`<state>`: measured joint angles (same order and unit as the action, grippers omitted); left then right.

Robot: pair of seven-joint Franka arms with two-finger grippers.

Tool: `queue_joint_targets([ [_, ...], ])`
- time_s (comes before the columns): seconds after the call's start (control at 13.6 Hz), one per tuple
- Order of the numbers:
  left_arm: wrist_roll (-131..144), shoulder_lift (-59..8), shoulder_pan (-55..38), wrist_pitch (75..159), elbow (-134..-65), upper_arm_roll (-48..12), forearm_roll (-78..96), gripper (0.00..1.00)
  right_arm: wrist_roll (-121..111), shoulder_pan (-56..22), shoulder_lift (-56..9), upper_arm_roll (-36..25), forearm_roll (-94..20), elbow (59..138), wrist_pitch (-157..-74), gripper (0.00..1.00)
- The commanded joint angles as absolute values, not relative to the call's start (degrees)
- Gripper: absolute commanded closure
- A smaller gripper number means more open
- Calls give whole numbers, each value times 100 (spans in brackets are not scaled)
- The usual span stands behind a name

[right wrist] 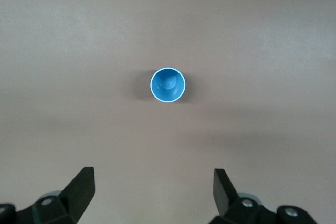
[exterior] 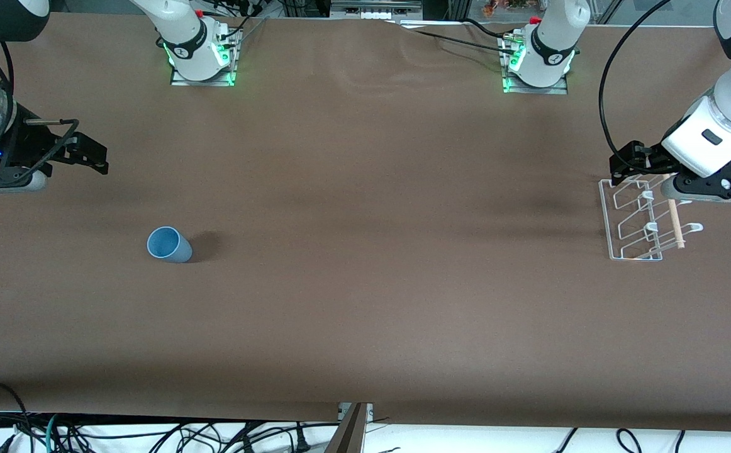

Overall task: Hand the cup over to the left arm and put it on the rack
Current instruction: 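Move the right gripper toward the blue cup lying on the table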

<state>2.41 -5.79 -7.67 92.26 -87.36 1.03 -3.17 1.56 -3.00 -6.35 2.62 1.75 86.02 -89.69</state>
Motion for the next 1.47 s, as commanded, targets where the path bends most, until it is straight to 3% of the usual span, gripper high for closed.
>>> queue_joint_targets([
  [0.0,290,-650,-773,9105,-8569,88,-299,0,105,-237,-650,281,62,8508,-8877,0],
  [0.74,290,-650,-773,9105,-8569,88,-299,0,97,-80,-1036,202,123,8534,-9000,0],
  [1.4,273,-642,-747,9105,-8561,105,-299,0,44,176,-2565,176,246,8578,-9948,0],
])
